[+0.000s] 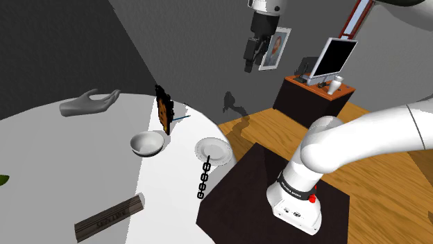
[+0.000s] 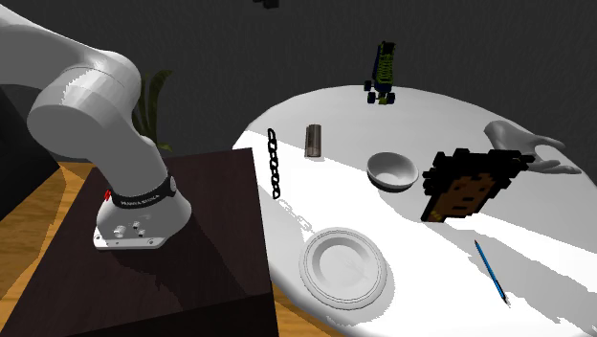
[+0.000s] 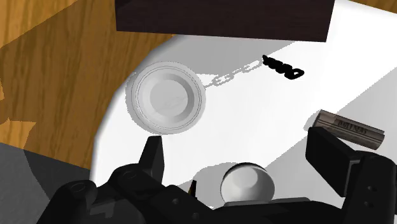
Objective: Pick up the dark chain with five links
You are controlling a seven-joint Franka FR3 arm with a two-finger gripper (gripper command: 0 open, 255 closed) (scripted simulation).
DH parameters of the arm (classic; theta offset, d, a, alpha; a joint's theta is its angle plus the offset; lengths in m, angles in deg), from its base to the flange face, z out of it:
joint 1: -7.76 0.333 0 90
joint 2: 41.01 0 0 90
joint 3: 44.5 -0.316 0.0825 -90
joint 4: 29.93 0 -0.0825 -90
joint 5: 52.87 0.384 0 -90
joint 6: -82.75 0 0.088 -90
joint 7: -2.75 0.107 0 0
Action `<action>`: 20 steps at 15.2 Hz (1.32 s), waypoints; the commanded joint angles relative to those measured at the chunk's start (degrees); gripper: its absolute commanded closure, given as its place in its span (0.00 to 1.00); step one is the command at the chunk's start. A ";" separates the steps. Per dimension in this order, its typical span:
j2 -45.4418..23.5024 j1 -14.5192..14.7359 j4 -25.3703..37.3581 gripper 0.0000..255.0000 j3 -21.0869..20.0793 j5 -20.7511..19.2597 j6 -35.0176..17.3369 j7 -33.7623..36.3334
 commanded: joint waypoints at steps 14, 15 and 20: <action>-6.28 1.69 -17.95 0.00 -6.79 6.17 -18.86 10.73; -7.35 1.88 -18.92 0.00 -7.37 6.67 -20.52 11.53; -14.12 2.77 -22.78 0.00 -10.32 9.07 -29.28 15.47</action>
